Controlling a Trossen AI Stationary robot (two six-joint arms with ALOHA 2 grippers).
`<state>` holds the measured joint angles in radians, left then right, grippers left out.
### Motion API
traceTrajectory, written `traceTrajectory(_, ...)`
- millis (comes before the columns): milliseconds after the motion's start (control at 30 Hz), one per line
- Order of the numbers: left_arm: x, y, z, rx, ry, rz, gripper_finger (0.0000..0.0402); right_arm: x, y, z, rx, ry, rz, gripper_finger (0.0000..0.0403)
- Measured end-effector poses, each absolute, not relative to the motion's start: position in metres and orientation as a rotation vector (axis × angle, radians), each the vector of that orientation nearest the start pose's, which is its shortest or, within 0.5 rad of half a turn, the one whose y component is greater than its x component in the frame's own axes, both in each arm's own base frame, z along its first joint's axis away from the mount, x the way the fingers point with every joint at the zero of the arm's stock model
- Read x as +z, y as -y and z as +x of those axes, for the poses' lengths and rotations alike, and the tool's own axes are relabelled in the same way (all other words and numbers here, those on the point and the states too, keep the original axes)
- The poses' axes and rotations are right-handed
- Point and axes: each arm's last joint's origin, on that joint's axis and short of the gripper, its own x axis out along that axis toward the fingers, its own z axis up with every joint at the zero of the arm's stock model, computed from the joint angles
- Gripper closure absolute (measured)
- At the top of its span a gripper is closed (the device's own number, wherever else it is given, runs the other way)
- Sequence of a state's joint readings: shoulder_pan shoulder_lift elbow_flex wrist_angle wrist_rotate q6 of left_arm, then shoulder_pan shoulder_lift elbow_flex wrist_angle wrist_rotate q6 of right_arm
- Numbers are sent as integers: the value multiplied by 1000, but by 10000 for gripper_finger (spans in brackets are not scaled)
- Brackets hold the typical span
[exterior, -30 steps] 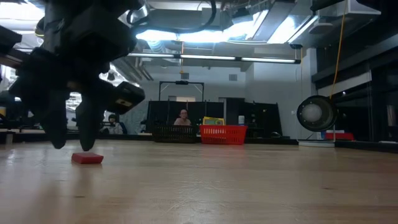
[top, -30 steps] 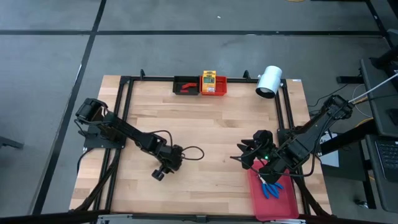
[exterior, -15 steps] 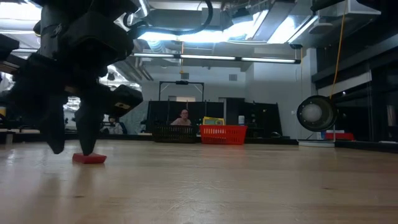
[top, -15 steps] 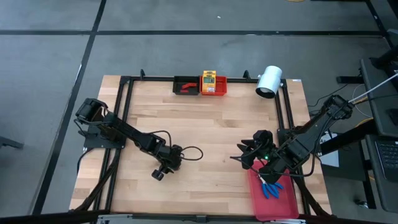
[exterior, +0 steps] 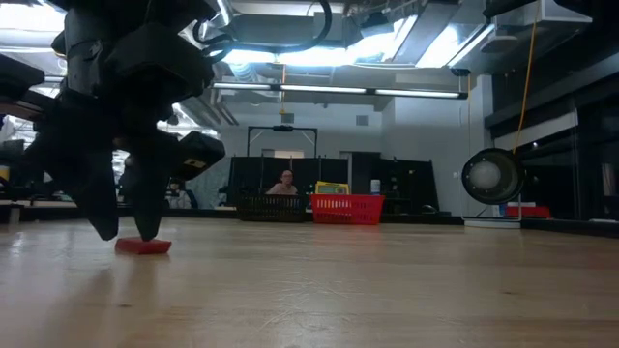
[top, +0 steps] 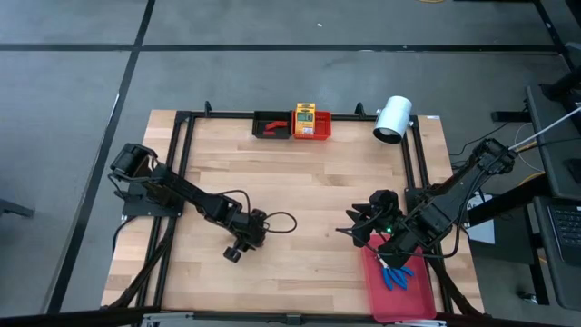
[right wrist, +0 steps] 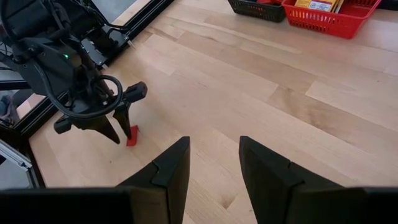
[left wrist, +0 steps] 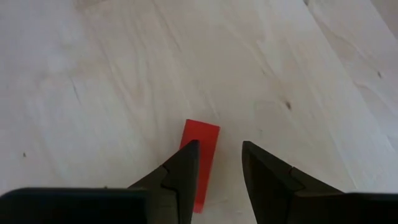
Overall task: Pick & Place School Supplies
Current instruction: Put the red eraser into the black bin
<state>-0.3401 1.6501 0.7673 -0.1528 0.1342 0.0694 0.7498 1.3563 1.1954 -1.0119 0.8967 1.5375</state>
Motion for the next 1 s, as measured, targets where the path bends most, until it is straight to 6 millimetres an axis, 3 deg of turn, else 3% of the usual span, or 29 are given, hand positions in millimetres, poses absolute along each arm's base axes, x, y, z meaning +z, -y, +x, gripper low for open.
traceTrajectory(400, 129, 87, 274, -421, -1039, 141, 285, 302, -153, 197, -638, -474, 599, 262)
traceTrajectory(1000, 120, 82, 276, -386, -1064, 150, 285, 302, -153, 197, -638, -474, 601, 262)
